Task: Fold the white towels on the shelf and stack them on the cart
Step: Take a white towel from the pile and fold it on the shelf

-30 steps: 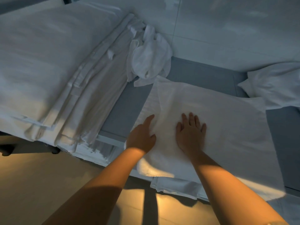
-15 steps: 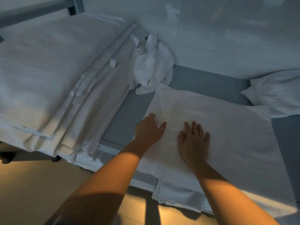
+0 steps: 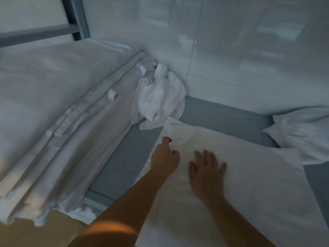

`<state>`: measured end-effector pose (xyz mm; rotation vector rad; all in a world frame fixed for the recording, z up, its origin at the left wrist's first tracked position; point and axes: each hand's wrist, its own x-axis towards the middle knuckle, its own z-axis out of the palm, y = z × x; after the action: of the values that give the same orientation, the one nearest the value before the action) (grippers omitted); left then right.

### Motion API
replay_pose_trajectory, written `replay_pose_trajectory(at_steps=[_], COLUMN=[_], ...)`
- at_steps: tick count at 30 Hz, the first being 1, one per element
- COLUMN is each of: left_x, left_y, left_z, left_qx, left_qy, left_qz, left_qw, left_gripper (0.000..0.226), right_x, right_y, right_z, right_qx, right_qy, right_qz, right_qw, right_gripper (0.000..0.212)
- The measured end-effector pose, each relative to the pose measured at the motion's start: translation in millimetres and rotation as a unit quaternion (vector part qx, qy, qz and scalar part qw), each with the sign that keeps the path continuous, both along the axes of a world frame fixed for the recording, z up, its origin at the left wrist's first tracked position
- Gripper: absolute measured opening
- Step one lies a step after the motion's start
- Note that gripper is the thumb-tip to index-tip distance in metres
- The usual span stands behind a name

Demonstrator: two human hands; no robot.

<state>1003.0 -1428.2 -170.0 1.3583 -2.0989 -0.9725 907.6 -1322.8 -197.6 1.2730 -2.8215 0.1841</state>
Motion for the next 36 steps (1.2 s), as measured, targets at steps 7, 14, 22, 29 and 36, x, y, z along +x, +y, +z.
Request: replay_pose_trajectory(at_steps=[7, 14, 22, 29, 36], left_x=[-38.5, -44.3, -57.5, -80.3, -78.8], left_y=[-39.5, -61.4, -76.4, -29.1, -23.1], left_z=[1.6, -10.1, -8.4, -26.4, -56.1], left_qx=[0.051, -0.060, -0.132, -0.264, -0.256], left_qy=[0.108, 0.085, -0.049, -0.161, -0.273], left_qz=[-0.021, 0.020, -0.117, -0.191, -0.182], left_qw=[0.993, 0.994, 0.983, 0.932, 0.909], left_gripper=[0.032, 0.025, 0.035, 0.042, 0.074], right_x=[-0.7, 0.7, 0.8, -4.5, -45.8], right_y=[-0.6, -1.7, -2.6, -3.1, 18.3], right_z=[-9.8, -10.1, -12.0, -14.4, -5.4], right_qx=[-0.032, -0.038, -0.064, -0.008, -0.062], right_qy=[0.027, 0.026, 0.039, -0.001, -0.020], right_qz=[-0.005, -0.016, -0.016, -0.002, 0.077], right_qw=[0.999, 0.999, 0.997, 1.000, 0.995], right_gripper=[0.051, 0.058, 0.061, 0.060, 0.048])
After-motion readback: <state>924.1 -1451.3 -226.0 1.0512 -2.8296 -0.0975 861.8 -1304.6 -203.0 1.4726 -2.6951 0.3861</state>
